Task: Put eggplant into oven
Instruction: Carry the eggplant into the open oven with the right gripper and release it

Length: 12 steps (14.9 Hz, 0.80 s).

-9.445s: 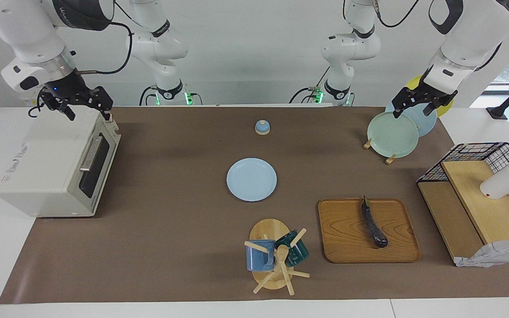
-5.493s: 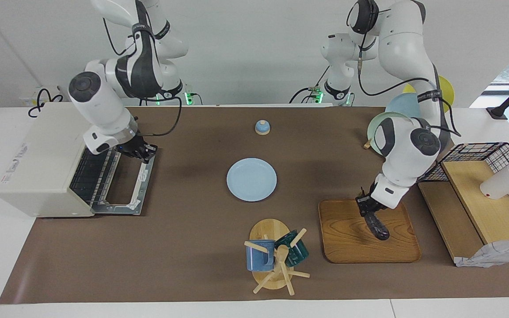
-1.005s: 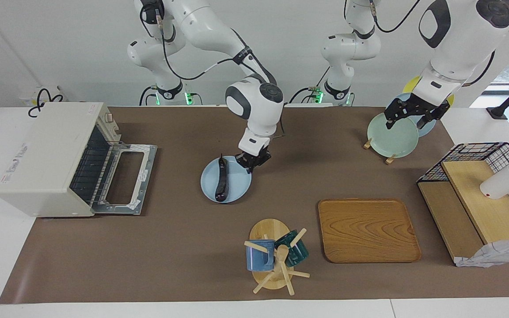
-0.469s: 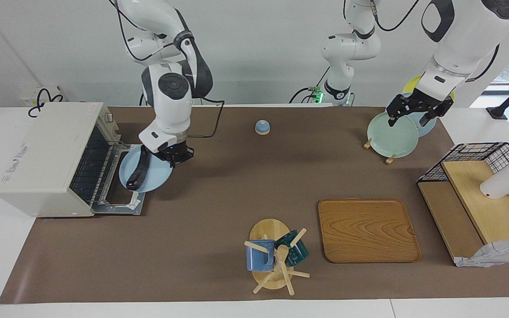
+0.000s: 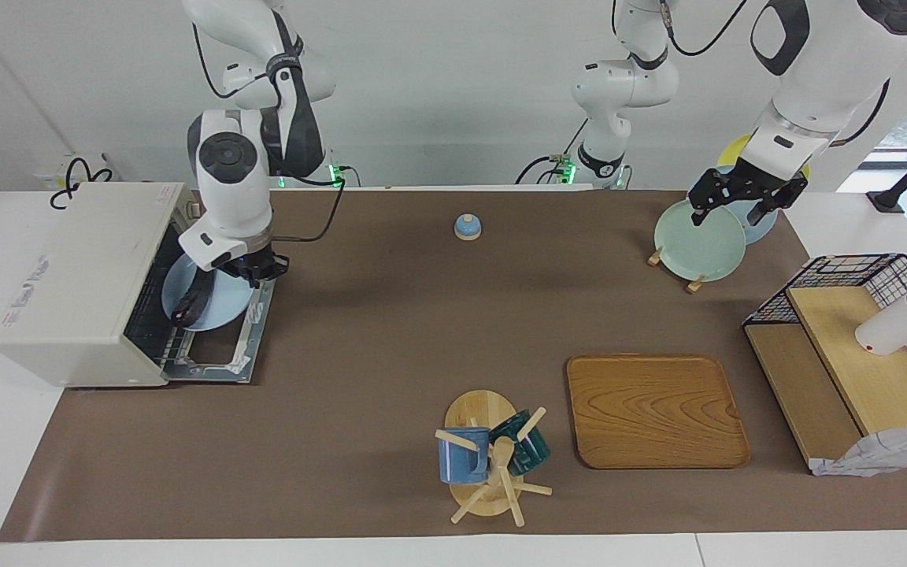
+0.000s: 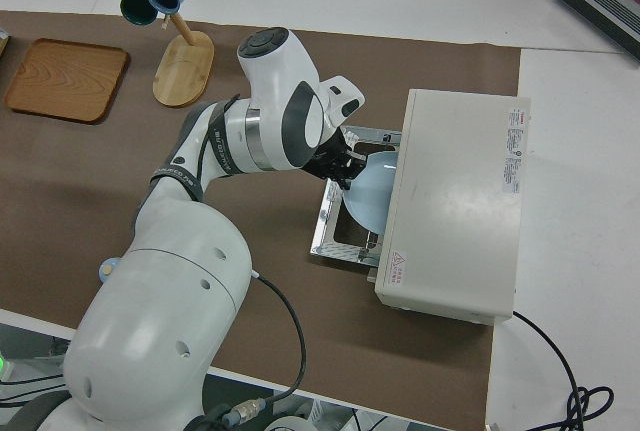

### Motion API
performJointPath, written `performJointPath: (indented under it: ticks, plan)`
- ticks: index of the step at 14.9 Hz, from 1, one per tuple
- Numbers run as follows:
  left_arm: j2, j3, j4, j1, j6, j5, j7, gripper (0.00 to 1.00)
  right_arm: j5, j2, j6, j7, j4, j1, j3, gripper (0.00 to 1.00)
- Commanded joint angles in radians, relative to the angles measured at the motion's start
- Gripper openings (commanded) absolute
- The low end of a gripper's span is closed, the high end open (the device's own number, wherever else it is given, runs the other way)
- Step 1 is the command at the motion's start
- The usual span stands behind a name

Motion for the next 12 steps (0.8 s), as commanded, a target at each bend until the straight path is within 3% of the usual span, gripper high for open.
performJointPath:
  ticks: [1, 3, 5, 6, 8, 10, 12]
  plan:
    - [0.001, 0.002, 0.005, 0.008, -0.02, -0.022, 0.004, 1.0, -0.014, -0.045, 0.103, -0.011, -0.094, -0.029, 0.017, 0.0]
    - [-0.004, 0.0, 0.005, 0.005, -0.02, -0.02, 0.001, 1.0, -0.007, -0.043, 0.148, -0.019, -0.117, -0.057, 0.017, 0.0]
    - [-0.007, 0.0, 0.004, 0.009, -0.022, -0.02, 0.001, 1.0, -0.004, -0.04, 0.159, -0.017, -0.125, -0.057, 0.017, 0.11]
    - [-0.007, 0.002, 0.004, 0.009, -0.022, -0.019, 0.004, 1.0, -0.004, -0.039, 0.159, -0.015, -0.125, -0.056, 0.019, 0.17]
    - [-0.007, 0.002, 0.005, 0.011, -0.022, -0.011, 0.007, 1.0, 0.002, -0.039, 0.151, -0.017, -0.12, -0.051, 0.019, 0.37]
    - [-0.007, 0.002, 0.005, 0.011, -0.02, -0.009, 0.007, 1.0, 0.007, -0.037, 0.119, -0.019, -0.105, -0.043, 0.019, 0.39]
    - [-0.007, 0.002, 0.005, 0.011, -0.022, -0.009, 0.007, 1.0, 0.033, -0.027, 0.023, -0.015, -0.016, -0.025, 0.031, 0.41]
